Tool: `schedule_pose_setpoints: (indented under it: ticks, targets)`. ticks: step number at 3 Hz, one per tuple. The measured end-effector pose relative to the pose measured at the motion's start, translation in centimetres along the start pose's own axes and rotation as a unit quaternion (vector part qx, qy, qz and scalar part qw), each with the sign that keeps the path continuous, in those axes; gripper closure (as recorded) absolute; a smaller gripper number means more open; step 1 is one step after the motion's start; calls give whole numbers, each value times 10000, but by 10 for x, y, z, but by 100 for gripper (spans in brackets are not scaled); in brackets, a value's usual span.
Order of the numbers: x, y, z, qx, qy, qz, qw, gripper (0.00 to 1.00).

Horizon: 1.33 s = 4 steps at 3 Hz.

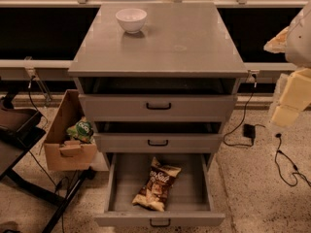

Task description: Pick brown chip bag from bottom drawer and place on counter

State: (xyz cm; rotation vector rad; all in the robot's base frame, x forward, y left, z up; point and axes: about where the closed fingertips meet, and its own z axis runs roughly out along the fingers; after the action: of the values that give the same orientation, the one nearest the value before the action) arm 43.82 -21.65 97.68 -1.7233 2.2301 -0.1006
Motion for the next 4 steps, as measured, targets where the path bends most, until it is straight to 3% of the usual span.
schedule_pose_setpoints:
  ticks: [1, 2, 3, 4]
  targets:
    - [-1, 0, 0, 9, -7, -4, 10000, 0]
    - [-6, 3, 26, -7, -21, -223, 9997, 0]
    - [-10, 11, 84, 30, -54, -906, 9959, 0]
    - [-11, 27, 145, 101, -140, -1845, 9827, 0]
